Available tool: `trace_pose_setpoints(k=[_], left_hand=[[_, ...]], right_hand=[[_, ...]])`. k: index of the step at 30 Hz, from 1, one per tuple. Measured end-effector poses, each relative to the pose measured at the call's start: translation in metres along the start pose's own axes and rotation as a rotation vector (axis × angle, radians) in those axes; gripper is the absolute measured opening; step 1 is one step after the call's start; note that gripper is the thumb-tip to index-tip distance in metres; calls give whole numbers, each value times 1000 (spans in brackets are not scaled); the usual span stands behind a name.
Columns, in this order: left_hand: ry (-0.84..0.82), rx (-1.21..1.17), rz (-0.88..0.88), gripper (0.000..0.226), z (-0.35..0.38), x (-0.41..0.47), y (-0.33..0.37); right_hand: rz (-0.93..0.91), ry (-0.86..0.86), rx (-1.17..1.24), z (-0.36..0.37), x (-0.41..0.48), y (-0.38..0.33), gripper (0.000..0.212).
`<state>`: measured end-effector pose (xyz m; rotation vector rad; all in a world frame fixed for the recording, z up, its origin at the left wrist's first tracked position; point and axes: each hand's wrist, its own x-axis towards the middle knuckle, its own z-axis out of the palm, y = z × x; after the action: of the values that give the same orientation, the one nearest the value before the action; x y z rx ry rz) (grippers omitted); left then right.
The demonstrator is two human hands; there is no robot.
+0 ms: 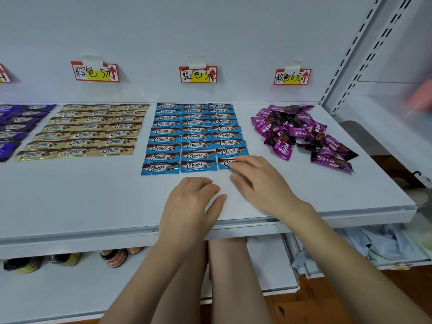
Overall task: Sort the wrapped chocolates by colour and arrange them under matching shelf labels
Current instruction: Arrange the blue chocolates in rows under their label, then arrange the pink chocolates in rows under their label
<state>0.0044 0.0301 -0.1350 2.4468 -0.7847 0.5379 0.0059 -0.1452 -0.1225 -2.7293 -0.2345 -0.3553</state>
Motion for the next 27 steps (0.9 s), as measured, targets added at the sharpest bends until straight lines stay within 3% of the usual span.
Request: trace_pose_setpoints(k=[18, 24, 27], left_hand=[[40, -55, 8, 9, -3, 0, 2], [22, -84, 7, 8, -7, -1, 3], [21, -82, 53, 6, -10, -1, 6]], right_hand=[[-8, -5, -40, 1, 1, 0, 33], [151, 320, 93, -17, -15, -3, 25], [235, 322, 62, -32, -35, 15, 23]])
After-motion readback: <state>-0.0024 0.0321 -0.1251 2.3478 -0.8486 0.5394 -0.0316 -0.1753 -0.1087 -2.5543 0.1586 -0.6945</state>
